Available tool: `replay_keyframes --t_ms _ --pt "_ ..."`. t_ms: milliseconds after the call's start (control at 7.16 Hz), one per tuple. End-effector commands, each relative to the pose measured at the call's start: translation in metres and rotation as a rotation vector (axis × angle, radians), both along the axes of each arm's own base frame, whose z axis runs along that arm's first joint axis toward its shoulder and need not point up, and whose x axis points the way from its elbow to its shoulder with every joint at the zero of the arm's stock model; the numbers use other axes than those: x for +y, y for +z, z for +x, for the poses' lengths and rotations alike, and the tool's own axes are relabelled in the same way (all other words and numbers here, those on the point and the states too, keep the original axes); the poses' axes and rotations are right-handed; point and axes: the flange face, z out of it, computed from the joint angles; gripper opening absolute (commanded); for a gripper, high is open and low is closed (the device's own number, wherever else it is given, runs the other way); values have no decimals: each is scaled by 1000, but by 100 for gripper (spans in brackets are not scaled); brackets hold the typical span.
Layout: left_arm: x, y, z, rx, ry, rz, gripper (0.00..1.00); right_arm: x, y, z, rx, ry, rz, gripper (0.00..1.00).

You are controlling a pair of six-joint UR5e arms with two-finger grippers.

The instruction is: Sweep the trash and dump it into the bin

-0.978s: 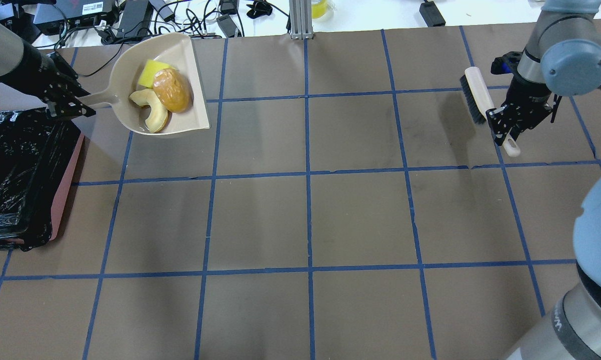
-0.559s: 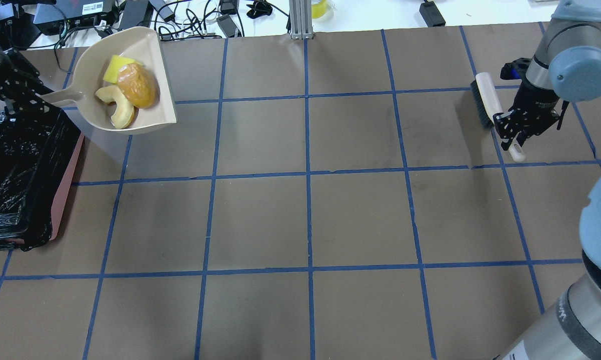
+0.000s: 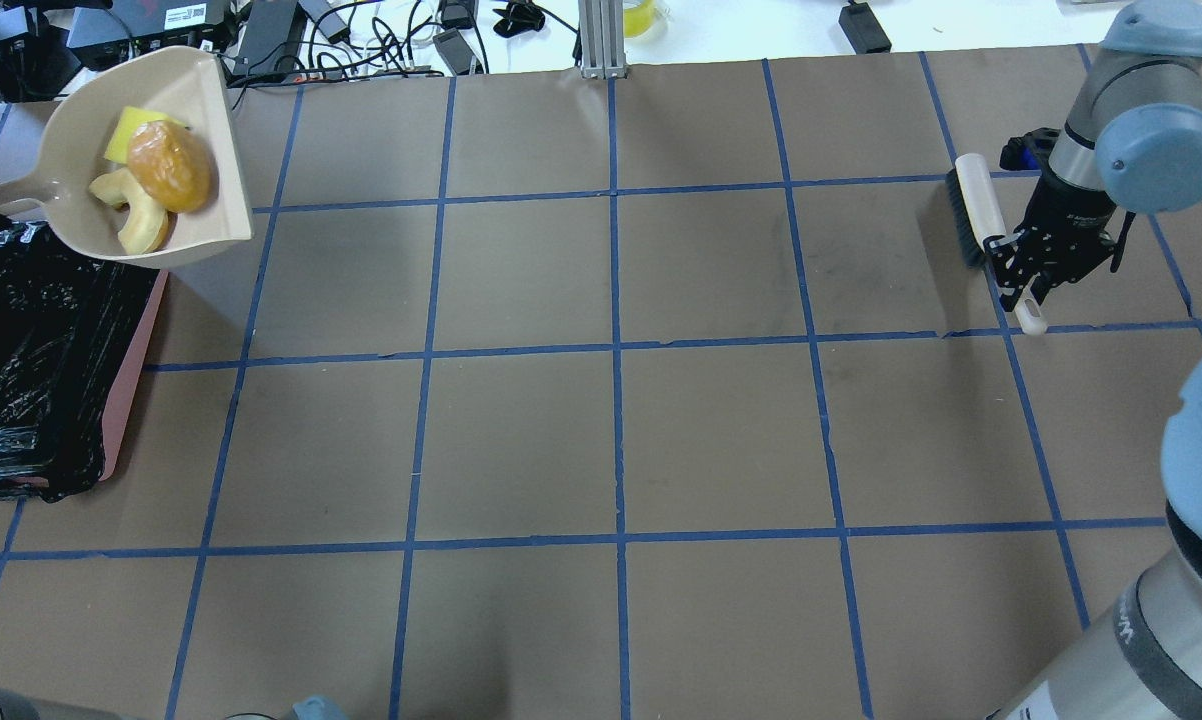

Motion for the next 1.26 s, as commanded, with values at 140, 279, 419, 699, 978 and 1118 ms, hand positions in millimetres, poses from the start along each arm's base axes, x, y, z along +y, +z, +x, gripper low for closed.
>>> replay_keyframes --t_ms 140,279,419,699,978,1118 --pt "14 5 84 -103 -86 21 0 -9 2 -3 20 16 -65 78" --pt "18 -6 114 -127 -138 13 0 -10 4 -3 25 15 -73 84" --pt "17 -21 140 -168 -187 -9 0 -10 4 -4 26 14 -75 92" --pt "18 -27 173 -214 -238 -30 0 -12 19 -3 35 9 -95 99" --pt "-4 -37 200 -266 -312 -61 0 -17 71 1 64 16 -182 99" --pt "-14 -35 212 -336 -383 -91 0 -15 108 5 82 29 -225 99"
